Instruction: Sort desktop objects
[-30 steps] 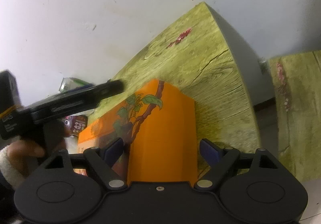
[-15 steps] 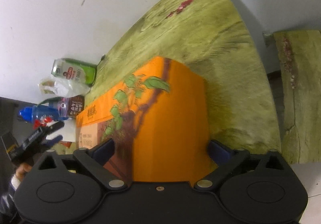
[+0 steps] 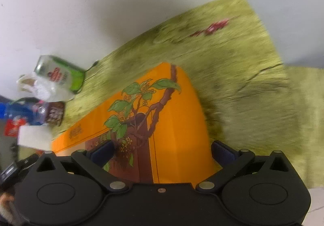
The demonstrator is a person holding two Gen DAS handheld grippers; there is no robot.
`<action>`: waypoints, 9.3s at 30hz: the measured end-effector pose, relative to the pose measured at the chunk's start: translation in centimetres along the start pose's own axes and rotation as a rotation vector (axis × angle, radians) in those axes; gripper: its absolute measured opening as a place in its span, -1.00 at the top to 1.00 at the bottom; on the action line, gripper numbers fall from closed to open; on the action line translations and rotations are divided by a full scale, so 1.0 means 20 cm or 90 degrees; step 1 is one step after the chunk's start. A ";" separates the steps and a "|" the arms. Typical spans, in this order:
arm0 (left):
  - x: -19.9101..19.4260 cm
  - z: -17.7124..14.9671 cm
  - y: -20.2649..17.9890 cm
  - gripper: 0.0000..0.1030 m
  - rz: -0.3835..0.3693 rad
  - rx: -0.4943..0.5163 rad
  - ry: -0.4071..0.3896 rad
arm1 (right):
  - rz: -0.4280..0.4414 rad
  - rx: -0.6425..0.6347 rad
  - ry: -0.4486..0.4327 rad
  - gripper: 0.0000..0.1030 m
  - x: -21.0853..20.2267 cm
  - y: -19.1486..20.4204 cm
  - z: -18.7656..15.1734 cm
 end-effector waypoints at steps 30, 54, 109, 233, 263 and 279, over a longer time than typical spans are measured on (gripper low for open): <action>-0.10 -0.51 -0.17 -0.89 -0.008 0.062 -0.052 | -0.086 -0.193 -0.060 -0.91 -0.21 0.16 -0.38; -0.30 -0.52 -0.14 -1.00 0.009 0.083 -0.163 | -0.128 -0.245 -0.044 -0.92 -0.23 0.23 -0.39; -0.29 -0.51 -0.07 -0.90 -0.085 0.026 -0.166 | -0.045 -0.144 -0.027 -0.99 -0.25 0.32 -0.22; -0.18 -0.54 -0.09 -0.92 -0.085 0.045 -0.087 | -0.059 -0.106 0.008 -1.00 -0.17 0.21 -0.21; -0.23 -0.40 -0.18 -0.93 -0.028 0.063 -0.050 | -0.056 -0.045 -0.094 -1.00 -0.30 0.06 -0.29; -0.26 -0.28 -0.25 -0.94 0.037 0.070 -0.042 | -0.122 -0.129 -0.121 -1.00 -0.39 0.26 -0.21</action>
Point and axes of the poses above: each gripper's, at about its wrist camera, not at the fingertips, and x roughly the way its jaws point, y to its left, z to its top, the point moved 3 cm from there along x, roughly the way its jaws point, and after that the axes turned 4 degrees about -z, right-handed, at the moved point
